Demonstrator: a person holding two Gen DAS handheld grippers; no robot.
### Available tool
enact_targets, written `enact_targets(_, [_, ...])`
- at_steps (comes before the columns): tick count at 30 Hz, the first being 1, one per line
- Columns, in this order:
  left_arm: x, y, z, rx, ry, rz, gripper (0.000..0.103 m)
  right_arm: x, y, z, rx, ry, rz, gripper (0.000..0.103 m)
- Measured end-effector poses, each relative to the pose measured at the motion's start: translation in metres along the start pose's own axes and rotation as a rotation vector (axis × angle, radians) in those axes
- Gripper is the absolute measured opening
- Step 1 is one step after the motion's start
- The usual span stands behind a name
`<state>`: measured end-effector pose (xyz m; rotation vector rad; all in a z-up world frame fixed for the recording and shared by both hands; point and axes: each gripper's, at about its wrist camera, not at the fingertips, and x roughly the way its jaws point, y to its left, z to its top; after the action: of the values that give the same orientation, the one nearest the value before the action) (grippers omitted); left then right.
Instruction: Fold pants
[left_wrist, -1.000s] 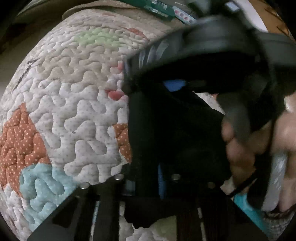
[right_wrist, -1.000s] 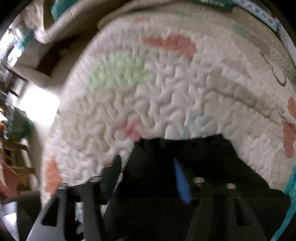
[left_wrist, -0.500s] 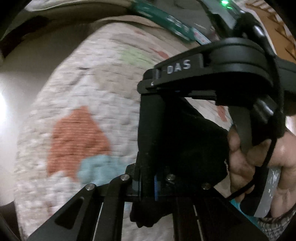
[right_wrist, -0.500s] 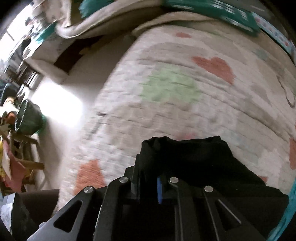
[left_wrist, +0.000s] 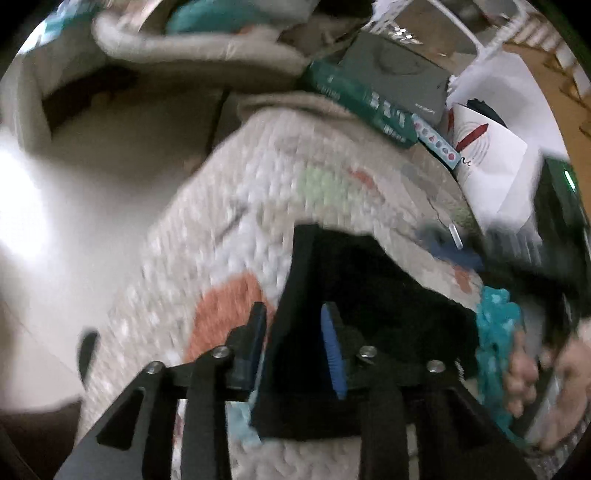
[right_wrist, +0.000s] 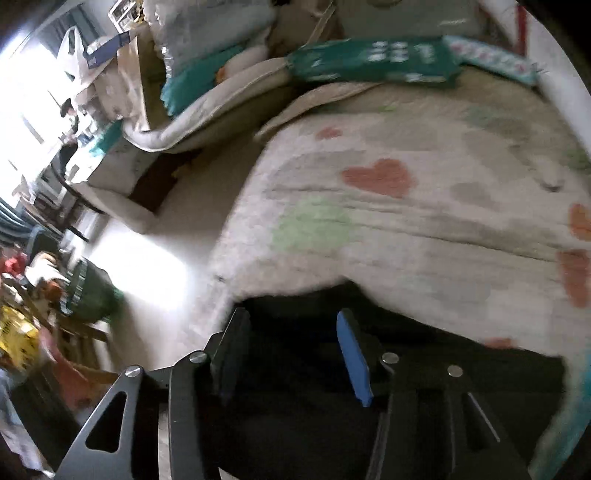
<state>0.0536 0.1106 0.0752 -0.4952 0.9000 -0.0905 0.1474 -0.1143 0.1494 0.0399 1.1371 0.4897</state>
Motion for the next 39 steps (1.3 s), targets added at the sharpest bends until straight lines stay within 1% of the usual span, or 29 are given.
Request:
enact_targets(2, [0.01, -0.009, 0.014, 0.04, -0.021, 0.037, 0.038, -0.007, -0.01, -0.019, -0.001, 0.009, -0.023, 0.053])
enact_targets(3, [0.016, -0.014, 0.018, 0.06, -0.021, 0.059, 0.038, -0.004, -0.014, -0.034, 0.011, 0.02, -0.034, 0.053])
enact_targets(4, [0.028, -0.022, 0.02, 0.085, -0.017, 0.09, 0.038, 0.0, -0.023, -0.042, 0.023, 0.029, -0.034, 0.054])
enact_targets(6, [0.052, -0.027, 0.023, 0.15, 0.022, 0.183, 0.038, 0.02, -0.025, -0.065, 0.055, 0.073, -0.027, 0.054])
enact_targets(8, [0.08, -0.026, 0.018, 0.195, 0.085, 0.271, 0.038, 0.037, -0.028, -0.082, 0.07, 0.108, -0.066, 0.054])
enact_targets(9, [0.087, -0.024, 0.017, 0.201, 0.109, 0.293, 0.039, 0.04, -0.03, -0.088, 0.075, 0.102, -0.084, 0.054])
enact_targets(10, [0.088, -0.021, 0.015, 0.196, 0.112, 0.291, 0.04, 0.036, -0.033, -0.091, 0.086, 0.073, -0.066, 0.054])
enact_targets(12, [0.076, -0.02, 0.016, 0.189, 0.086, 0.273, 0.041, 0.02, -0.04, -0.091, 0.114, 0.051, -0.021, 0.054])
enact_targets(13, [0.07, -0.022, 0.017, 0.192, 0.08, 0.257, 0.041, 0.004, -0.044, -0.092, 0.123, 0.013, -0.011, 0.054])
enact_targets(15, [0.055, -0.027, 0.019, 0.204, 0.052, 0.212, 0.041, -0.031, -0.057, -0.097, 0.136, -0.078, -0.065, 0.054])
enact_targets(17, [0.042, -0.038, 0.017, 0.227, 0.044, 0.171, 0.042, -0.065, -0.075, -0.106, 0.193, -0.165, -0.123, 0.059])
enact_targets(18, [0.037, -0.044, 0.016, 0.244, 0.047, 0.152, 0.042, -0.08, -0.087, -0.113, 0.238, -0.205, -0.146, 0.065])
enact_targets(19, [0.033, -0.053, 0.014, 0.261, 0.052, 0.13, 0.042, -0.092, -0.098, -0.119, 0.292, -0.244, -0.165, 0.068])
enact_targets(20, [0.029, -0.067, 0.013, 0.289, 0.058, 0.099, 0.043, -0.102, -0.114, -0.13, 0.369, -0.272, -0.181, 0.068])
enact_targets(21, [0.029, -0.081, 0.014, 0.322, 0.072, 0.075, 0.044, -0.107, -0.128, -0.139, 0.446, -0.283, -0.175, 0.068])
enact_targets(23, [0.033, -0.115, 0.013, 0.4, 0.105, 0.043, 0.045, -0.107, -0.158, -0.165, 0.63, -0.295, -0.087, 0.068])
enact_targets(24, [0.038, -0.136, 0.013, 0.444, 0.132, 0.015, 0.046, -0.103, -0.166, -0.173, 0.689, -0.295, -0.059, 0.068])
enact_targets(25, [0.042, -0.15, 0.013, 0.462, 0.151, -0.015, 0.047, -0.093, -0.174, -0.182, 0.746, -0.289, -0.03, 0.068])
enact_targets(26, [0.049, -0.168, 0.013, 0.479, 0.182, -0.079, 0.053, -0.086, -0.179, -0.186, 0.771, -0.282, -0.027, 0.068])
enact_targets(27, [0.059, -0.188, 0.013, 0.488, 0.221, -0.156, 0.055, -0.08, -0.18, -0.188, 0.777, -0.278, -0.039, 0.068])
enact_targets(29, [0.081, -0.214, 0.01, 0.507, 0.282, -0.213, 0.057, -0.068, -0.179, -0.187, 0.755, -0.272, -0.045, 0.068])
enact_targets(30, [0.096, -0.231, 0.007, 0.532, 0.317, -0.217, 0.057, -0.061, -0.177, -0.185, 0.739, -0.263, -0.044, 0.068])
enact_targets(32, [0.123, -0.257, -0.001, 0.583, 0.353, -0.199, 0.057, -0.05, -0.175, -0.182, 0.726, -0.247, -0.076, 0.068])
enact_targets(33, [0.138, -0.271, -0.005, 0.609, 0.373, -0.189, 0.057, -0.045, -0.176, -0.182, 0.736, -0.248, -0.093, 0.068])
enact_targets(35, [0.165, -0.291, -0.012, 0.647, 0.428, -0.184, 0.057, -0.037, -0.185, -0.189, 0.774, -0.255, -0.093, 0.068])
enact_targets(37, [0.185, -0.308, -0.018, 0.684, 0.467, -0.193, 0.057, -0.037, -0.189, -0.192, 0.787, -0.292, -0.096, 0.068])
enact_targets(39, [0.203, -0.324, -0.027, 0.741, 0.499, -0.197, 0.057, -0.034, -0.189, -0.189, 0.761, -0.313, -0.104, 0.069])
